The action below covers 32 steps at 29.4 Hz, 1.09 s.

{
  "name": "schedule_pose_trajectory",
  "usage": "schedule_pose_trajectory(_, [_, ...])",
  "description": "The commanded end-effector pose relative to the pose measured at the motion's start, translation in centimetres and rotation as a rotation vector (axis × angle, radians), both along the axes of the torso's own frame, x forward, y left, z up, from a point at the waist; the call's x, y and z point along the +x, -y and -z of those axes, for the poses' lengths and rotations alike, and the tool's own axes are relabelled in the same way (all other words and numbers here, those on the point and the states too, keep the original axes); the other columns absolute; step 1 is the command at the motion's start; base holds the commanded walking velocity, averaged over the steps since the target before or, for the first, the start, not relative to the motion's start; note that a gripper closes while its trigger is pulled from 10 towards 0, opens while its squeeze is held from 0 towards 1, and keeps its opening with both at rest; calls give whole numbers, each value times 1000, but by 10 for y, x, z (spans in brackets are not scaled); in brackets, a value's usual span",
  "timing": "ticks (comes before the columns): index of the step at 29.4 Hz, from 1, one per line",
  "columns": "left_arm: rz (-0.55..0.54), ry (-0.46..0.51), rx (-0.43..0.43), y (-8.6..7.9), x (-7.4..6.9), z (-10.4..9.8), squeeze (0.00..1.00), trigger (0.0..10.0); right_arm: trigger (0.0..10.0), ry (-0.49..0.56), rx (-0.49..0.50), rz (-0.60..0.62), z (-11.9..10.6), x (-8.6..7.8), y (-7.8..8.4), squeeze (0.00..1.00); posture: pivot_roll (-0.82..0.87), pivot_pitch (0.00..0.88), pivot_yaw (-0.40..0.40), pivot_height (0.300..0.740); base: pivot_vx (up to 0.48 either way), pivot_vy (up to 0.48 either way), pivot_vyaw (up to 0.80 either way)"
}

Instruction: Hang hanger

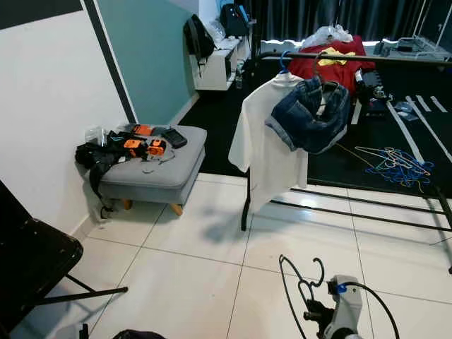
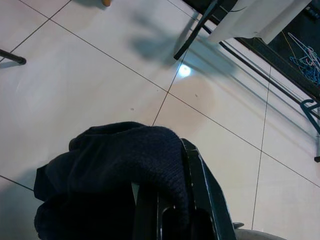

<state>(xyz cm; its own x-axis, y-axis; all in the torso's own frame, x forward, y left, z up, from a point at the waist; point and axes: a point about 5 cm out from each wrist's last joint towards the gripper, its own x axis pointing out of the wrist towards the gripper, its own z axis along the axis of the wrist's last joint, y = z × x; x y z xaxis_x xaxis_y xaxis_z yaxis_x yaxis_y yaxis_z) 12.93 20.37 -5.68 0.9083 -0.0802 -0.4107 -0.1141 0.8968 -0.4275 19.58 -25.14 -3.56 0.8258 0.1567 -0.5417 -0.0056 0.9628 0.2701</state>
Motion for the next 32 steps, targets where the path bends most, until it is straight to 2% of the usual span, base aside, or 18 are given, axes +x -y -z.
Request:
schedule_pose_trajectory(1, [-6,28,17,-3,2,-4,0,10000,10000,3,1,-7,2,-1,-1,0,-123,0,32,740,0,0,0])
schedule_pose_trajectory(8, [3,14,15,-7,0,-3,0,10000,10000,-11,10,-7,8,-4,-2,0,-114,0,36,740,0,0,0])
schedule_pose_trajectory(25, [-29,56,25,-5,17,-8,0,10000,10000,-21,-7,6,8,6,1,0,-97,0,4,740,0,0,0])
schedule_pose_trajectory(32, [-27,57,28,-7,17,-8,0,10000,10000,-24,-7,6,9,6,0,0,-109,0,13,740,0,0,0])
